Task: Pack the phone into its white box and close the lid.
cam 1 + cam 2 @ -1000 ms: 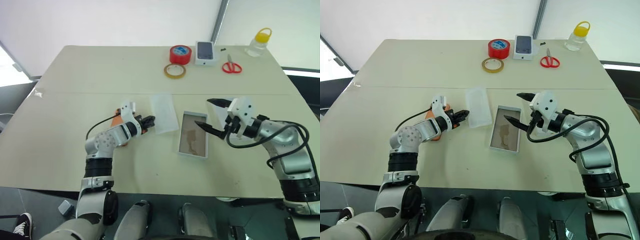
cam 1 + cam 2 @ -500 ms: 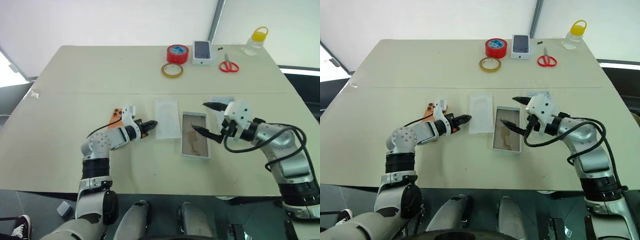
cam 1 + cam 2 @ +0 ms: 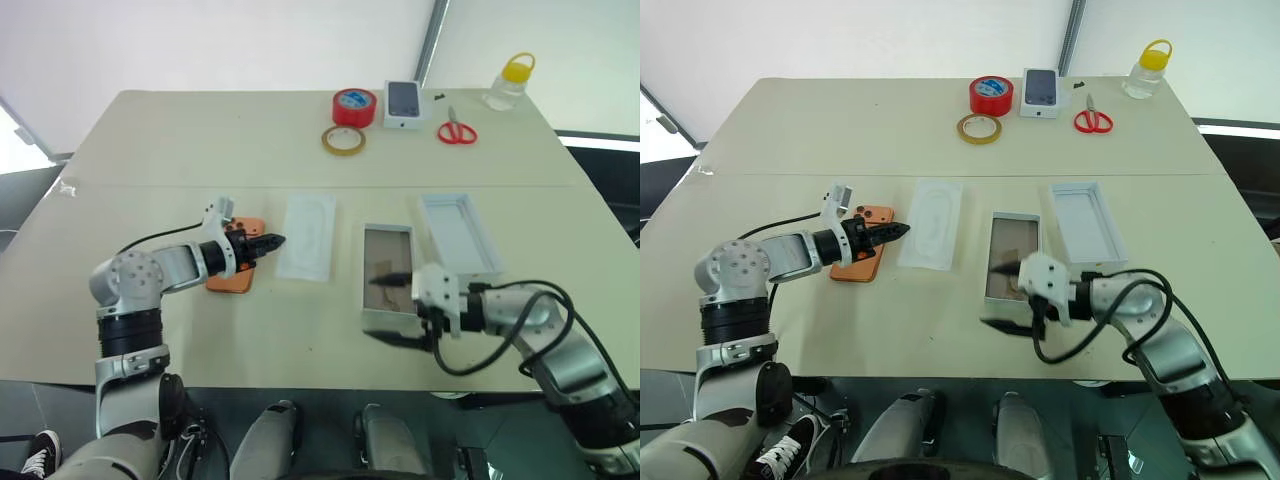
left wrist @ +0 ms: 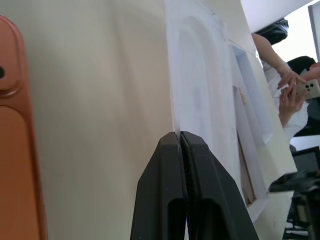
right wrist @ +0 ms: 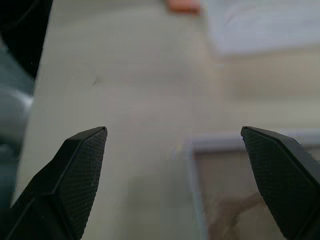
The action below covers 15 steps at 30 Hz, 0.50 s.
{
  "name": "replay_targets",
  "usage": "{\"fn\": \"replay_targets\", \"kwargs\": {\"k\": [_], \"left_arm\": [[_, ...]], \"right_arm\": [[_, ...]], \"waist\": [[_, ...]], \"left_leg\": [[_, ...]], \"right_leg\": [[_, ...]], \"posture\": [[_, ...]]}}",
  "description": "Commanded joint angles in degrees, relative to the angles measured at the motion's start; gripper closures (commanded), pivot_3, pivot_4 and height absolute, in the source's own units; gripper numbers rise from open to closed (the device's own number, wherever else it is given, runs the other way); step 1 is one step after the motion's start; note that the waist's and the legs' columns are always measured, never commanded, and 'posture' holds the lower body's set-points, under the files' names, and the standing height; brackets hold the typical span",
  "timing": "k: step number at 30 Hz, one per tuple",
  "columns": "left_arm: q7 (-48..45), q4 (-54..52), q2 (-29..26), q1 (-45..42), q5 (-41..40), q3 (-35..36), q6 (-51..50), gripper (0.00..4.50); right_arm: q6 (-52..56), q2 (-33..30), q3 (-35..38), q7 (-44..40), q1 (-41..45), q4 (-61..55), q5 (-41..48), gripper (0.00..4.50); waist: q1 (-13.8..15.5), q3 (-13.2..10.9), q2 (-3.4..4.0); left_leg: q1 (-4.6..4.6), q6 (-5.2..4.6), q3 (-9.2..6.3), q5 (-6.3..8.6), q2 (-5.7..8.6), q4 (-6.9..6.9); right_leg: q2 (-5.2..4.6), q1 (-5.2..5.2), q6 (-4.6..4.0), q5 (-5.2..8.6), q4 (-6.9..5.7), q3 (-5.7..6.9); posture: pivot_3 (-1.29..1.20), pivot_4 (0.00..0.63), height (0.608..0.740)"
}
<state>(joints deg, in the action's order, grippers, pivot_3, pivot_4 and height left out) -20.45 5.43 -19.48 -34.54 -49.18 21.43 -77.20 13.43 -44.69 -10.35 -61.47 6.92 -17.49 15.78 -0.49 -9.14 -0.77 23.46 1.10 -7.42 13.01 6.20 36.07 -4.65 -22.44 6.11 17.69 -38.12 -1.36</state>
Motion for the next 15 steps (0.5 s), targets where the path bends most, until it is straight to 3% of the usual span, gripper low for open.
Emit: {"fn": "replay_targets", "kwargs": {"k": [1, 2, 5, 12, 15], "left_arm": [[0.5, -3.0, 0.7, -0.6, -1.4, 0.9, 0.6, 4.45], [0.6, -3.3, 0.9, -0.6, -1.6, 1.1, 0.5, 4.45], [1.4, -3.9, 1.4, -0.6, -1.3, 1.2, 0.7, 4.50], [3.2, -4.0, 2.7, -1.3, -1.7, 2.2, 0.8, 4.50], [4.3, -4.1, 3.6, -2.0, -2.8, 3.5, 0.3, 4.50]], "right_arm": [[-5.4, -0.1, -0.4, 0.0, 1.7, 1.8, -3.9, 0.00], [-6.1, 0.1, -0.7, 0.2, 2.1, 3.0, -4.8, 0.00], [-9.8, 0.1, -1.8, -0.1, 3.4, 7.4, -8.1, 0.84], [-11.4, 2.6, -2.8, -0.3, 7.2, 12.1, -9.2, 4.42], [-11.5, 4.2, -3.1, 0.1, 8.7, 12.2, -9.4, 4.47]], "waist": [[-0.4, 0.0, 0.00], [-0.4, 0.0, 0.00], [-0.3, 0.0, 0.00], [-0.1, 0.0, -0.03], [-0.2, 0.0, -0.03]], "left_leg": [[-0.02, 0.00, 0.00, 0.00, -0.01, -0.01], [-0.03, 0.00, 0.00, 0.00, -0.02, -0.01], [-0.04, 0.04, 0.00, -0.02, -0.03, -0.02], [-0.03, 0.09, 0.00, -0.05, -0.02, 0.00], [-0.03, 0.09, 0.00, -0.05, -0.03, -0.01]], "right_leg": [[0.01, 0.00, -0.01, -0.01, -0.02, -0.01], [0.02, 0.00, -0.01, -0.01, -0.04, -0.01], [0.04, 0.00, -0.02, -0.01, -0.04, -0.01], [0.02, 0.01, -0.01, -0.01, -0.02, 0.00], [0.03, 0.00, -0.01, -0.01, -0.02, 0.00]], "posture": [[0.00, 0.150, 0.740], [0.00, 0.150, 0.740], [0.00, 0.150, 0.740], [0.00, 0.150, 0.740], [0.00, 0.150, 0.740]]}}
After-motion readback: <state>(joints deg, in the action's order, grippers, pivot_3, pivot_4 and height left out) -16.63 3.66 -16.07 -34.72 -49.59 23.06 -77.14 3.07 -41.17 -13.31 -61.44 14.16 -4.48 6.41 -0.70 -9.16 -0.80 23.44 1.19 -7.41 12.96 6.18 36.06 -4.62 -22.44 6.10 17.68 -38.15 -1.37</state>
